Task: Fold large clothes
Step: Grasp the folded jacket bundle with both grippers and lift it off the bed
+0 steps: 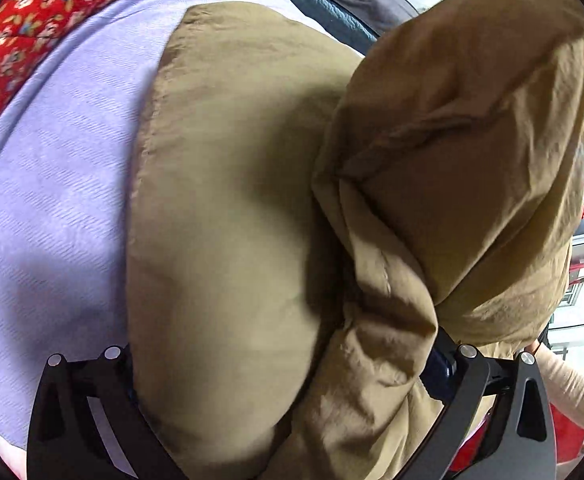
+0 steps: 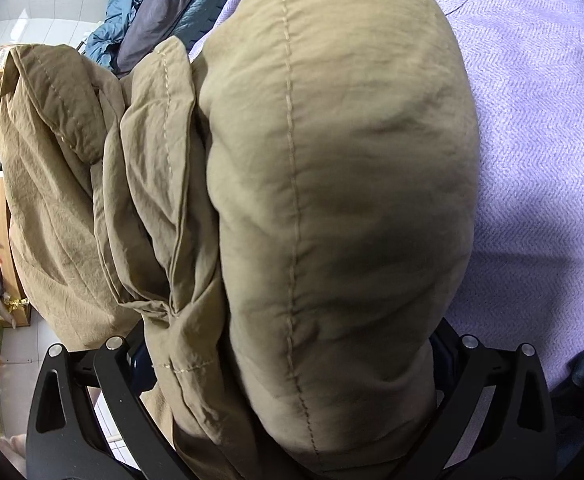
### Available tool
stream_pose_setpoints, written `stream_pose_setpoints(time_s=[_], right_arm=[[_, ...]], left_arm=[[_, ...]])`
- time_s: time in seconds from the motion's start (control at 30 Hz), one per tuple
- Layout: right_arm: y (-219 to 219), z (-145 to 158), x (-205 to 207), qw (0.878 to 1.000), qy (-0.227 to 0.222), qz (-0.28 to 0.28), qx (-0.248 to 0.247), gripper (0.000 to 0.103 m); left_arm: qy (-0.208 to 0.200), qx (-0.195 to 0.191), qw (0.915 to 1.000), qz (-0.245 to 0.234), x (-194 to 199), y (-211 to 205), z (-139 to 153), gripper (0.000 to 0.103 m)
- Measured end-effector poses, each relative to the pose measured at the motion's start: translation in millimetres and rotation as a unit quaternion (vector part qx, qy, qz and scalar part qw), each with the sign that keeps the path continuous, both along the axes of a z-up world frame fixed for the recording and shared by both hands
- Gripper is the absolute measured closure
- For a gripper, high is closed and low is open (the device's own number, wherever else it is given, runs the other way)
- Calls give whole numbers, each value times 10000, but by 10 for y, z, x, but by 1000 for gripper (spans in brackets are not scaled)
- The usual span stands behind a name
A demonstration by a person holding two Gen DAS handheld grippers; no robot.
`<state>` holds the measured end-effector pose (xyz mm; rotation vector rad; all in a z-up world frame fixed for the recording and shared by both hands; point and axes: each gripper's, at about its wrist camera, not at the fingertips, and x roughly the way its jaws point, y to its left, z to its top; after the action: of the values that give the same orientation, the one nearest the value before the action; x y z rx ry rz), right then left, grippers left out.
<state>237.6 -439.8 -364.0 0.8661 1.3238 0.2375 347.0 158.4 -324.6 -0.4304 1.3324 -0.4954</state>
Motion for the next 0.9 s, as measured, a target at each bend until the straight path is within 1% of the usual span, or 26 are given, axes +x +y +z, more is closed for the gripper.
stream_pose_setpoints(time_s=[0.13, 0.17, 0.2, 0.23, 0.27, 0.3, 0.33, 0.37, 0.4, 0.43, 0.47, 0.53, 0.57, 0.67, 0.7, 0.73, 0.8, 0.9], right_arm=[[20, 14, 50, 10000, 43, -8, -81, 4], [24, 24, 46, 9999, 16, -39, -122, 4], [30, 38, 41, 9999, -7, -61, -159, 4], [36, 53, 36, 9998, -32, -84, -202, 6], [43, 83, 27, 9996, -68, -130, -249, 11], [48, 113, 18, 9995, -109, -165, -249, 15], [60, 160, 4, 9994, -172, -215, -225, 27], [70, 196, -8, 9992, -202, -250, -230, 37], [89, 261, -22, 9989, -221, -276, -298, 41], [119, 350, -33, 9985, -250, -246, -420, 49], [135, 409, -40, 9983, -288, -229, -453, 57], [156, 563, -72, 9978, -390, -221, -485, 65], [164, 643, -88, 9976, -438, -201, -499, 68], [202, 1015, -150, 9954, -808, -66, -516, 74], [240, 1209, -169, 9929, -1017, 77, -614, 75], [283, 1411, -186, 9899, -1213, 216, -702, 77], [340, 1736, -221, 9863, -1468, 292, -689, 78], [368, 2236, -289, 9795, -1820, 373, -775, 81]], left_arm=[[-44, 52, 9998, 169, 40, -152, 7, 5], [-72, 81, 9997, 229, 15, -137, -4, 6], [-103, 118, 9994, 303, -11, -175, 12, 9], [-166, 171, 9990, 386, -43, -216, 57, 16], [-219, 216, 9986, 431, -78, -233, 96, 20], [-270, 292, 9979, 502, -114, -253, 147, 29], [-325, 344, 9971, 589, -154, -272, 219, 39], [-360, 374, 9966, 633, -182, -286, 270, 43], [-389, 430, 9961, 665, -210, -302, 331, 51], [-416, 466, 9957, 678, -230, -312, 382, 57], [-489, 490, 9951, 712, -271, -331, 475, 60], [-591, 511, 9939, 783, -325, -334, 606, 68], [-713, 555, 9925, 824, -367, -360, 722, 69], [-1103, 665, 9883, 812, -474, -462, 1038, 73], [-1218, 633, 9873, 802, -543, -461, 1132, 75], [-1378, 565, 9857, 784, -580, -522, 1306, 76], [-1620, 548, 9829, 681, -585, -655, 1592, 77], [-1902, 514, 9794, 443, -698, -852, 1917, 78]])
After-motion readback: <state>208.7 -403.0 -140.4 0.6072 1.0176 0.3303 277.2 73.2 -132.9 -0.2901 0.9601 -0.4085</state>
